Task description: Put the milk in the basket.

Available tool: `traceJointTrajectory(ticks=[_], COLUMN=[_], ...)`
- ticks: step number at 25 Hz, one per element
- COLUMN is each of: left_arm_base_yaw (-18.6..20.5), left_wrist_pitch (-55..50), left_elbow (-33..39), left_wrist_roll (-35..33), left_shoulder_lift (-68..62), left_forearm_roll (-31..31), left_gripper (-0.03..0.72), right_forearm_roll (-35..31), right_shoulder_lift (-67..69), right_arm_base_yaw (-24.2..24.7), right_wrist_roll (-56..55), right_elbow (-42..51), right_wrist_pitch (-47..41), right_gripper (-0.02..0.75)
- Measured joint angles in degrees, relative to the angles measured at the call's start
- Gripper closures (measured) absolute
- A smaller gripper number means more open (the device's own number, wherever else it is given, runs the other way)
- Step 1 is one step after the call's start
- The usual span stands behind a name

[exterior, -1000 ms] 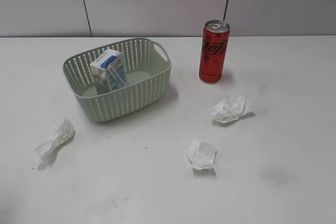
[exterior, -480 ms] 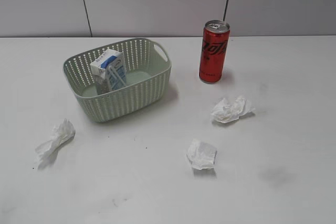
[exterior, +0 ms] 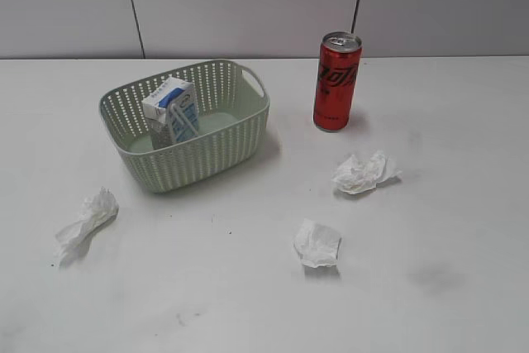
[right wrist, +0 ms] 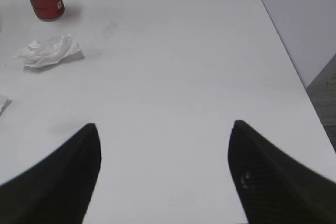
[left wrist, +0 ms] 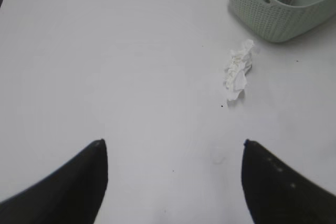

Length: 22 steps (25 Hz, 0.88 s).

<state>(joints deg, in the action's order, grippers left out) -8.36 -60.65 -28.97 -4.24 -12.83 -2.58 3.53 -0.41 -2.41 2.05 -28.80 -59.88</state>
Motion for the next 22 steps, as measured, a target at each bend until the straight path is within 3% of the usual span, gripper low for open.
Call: traceJointTrajectory(ticks=[10,18,22], left_arm_base_yaw=[0.09,7.42,8.38], left_wrist_pitch=[0.21,0.23,0.23], left_elbow=[0.0,0.0,0.0], left_wrist_roll=[-0.35,-0.45,-0.45], left_shoulder_lift=[0.42,9.34,12.6], left_forearm_roll=[-0.27,-0.32,-0.32], left_gripper=[0.099,0.099,0.099], right_forearm_roll=[0.0,0.0,0.0], right_shoulder_lift=[0.0,0.0,0.0], right_arm_base_yaw=[0.0,0.0,0.0], right_wrist_roll=[0.0,0.06,0.02], right_elbow=[0.0,0.0,0.0], right_wrist_pitch=[0.0,0.0,0.0], right_gripper=[0.152,0.152,0.152])
